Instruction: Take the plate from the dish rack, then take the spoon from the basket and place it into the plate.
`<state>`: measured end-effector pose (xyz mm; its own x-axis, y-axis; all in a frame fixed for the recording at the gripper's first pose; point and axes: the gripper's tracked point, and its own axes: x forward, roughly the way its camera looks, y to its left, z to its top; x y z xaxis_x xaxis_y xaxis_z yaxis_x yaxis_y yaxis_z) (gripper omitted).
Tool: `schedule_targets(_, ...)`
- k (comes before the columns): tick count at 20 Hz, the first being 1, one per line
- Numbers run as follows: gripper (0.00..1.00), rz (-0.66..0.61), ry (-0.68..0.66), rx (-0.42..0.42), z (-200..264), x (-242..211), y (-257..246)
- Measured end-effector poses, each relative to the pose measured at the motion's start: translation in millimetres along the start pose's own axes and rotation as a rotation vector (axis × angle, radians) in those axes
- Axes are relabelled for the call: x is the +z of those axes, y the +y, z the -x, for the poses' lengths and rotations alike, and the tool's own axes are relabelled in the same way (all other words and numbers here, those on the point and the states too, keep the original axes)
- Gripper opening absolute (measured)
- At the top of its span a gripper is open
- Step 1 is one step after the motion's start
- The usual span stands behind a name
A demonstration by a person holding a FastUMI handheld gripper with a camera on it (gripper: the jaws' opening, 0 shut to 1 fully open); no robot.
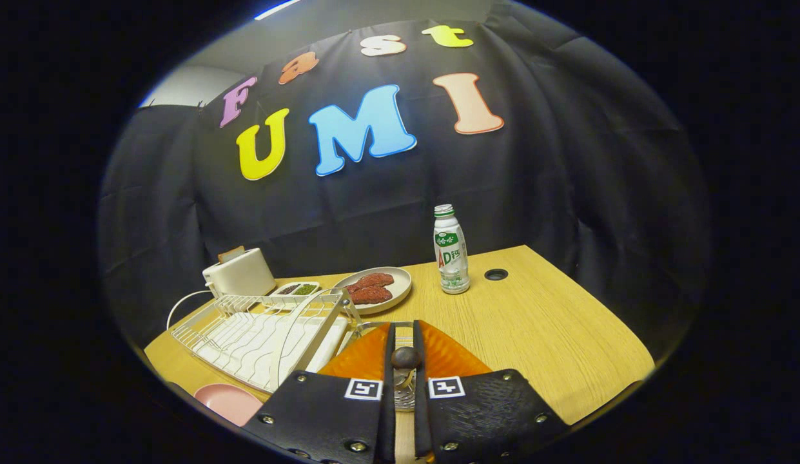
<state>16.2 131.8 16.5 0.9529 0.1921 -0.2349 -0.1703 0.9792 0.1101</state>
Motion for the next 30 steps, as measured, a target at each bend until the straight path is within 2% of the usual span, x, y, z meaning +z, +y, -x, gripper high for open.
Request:
schedule_targets(1, 0.12, 0.005, 0.003, -0.007, -2.1, 1.7, 1.0)
schedule_targets(2, 0.06, 0.000, 0.015, 0.000, -0.9, 2.0, 4.5)
schedule_targets(9, 0.06, 0.002, 0.048, -0.005, 6.2, 14.0, 9.1)
schedule_targets(15, 0.06, 0.022, 0.014, -0.025, 13.2, 59.5, 9.7)
schedule_targets(24, 0.06, 0.106, -0.062, -0.040, 74.0, 138.2, 41.7)
schedule_targets(28, 0.06, 0.117, -0.111, -0.021, 111.4, 156.8, 68.3)
schedule_targets(30, 0.06, 0.126, -0.098, -0.014, 125.4, 147.6, 80.4)
